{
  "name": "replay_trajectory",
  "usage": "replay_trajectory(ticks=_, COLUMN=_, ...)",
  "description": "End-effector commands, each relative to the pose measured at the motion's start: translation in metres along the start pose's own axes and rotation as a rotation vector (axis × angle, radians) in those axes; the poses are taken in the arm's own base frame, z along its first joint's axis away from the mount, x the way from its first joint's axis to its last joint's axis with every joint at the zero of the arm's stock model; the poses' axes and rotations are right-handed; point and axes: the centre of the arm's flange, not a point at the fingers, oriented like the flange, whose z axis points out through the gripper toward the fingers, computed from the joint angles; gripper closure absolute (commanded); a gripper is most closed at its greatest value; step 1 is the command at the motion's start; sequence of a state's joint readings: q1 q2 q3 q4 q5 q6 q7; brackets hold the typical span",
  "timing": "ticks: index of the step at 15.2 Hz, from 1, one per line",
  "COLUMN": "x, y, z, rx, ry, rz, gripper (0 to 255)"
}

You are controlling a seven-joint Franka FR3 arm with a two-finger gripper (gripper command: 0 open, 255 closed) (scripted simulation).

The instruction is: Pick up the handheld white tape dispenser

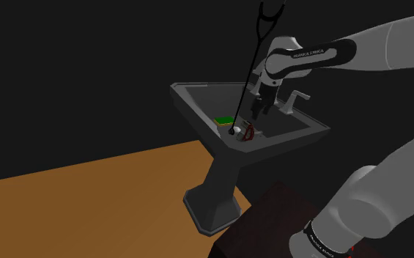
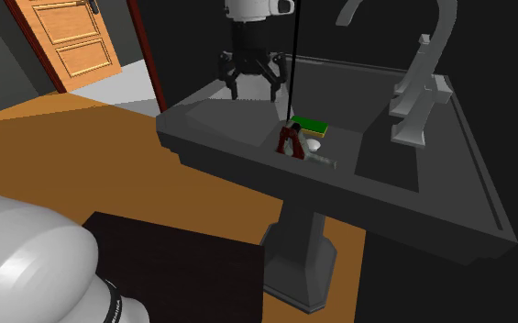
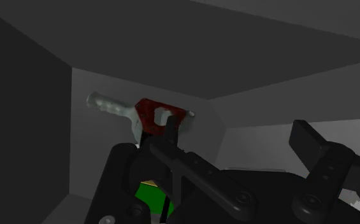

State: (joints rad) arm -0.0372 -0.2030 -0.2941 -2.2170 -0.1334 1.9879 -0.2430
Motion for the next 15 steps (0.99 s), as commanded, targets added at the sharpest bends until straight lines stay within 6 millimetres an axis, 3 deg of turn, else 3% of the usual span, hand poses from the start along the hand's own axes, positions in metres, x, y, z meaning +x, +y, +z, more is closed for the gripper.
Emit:
replay_trajectory(ticks=1, x=0.014, y=0.017, z=0.02, rx=-0.001, ry=-0.013, rz=0.0, gripper=0)
replay_trajectory(ticks=9, x=0.079, y=0.08, z=0.082, rx=-0.001, ry=-0.062, rz=0.002, gripper=0)
replay_trajectory(ticks=15, x=0.082, y=0.08, z=0.109, rx=-0.001, ry=-0.063, rz=0.002, gripper=0)
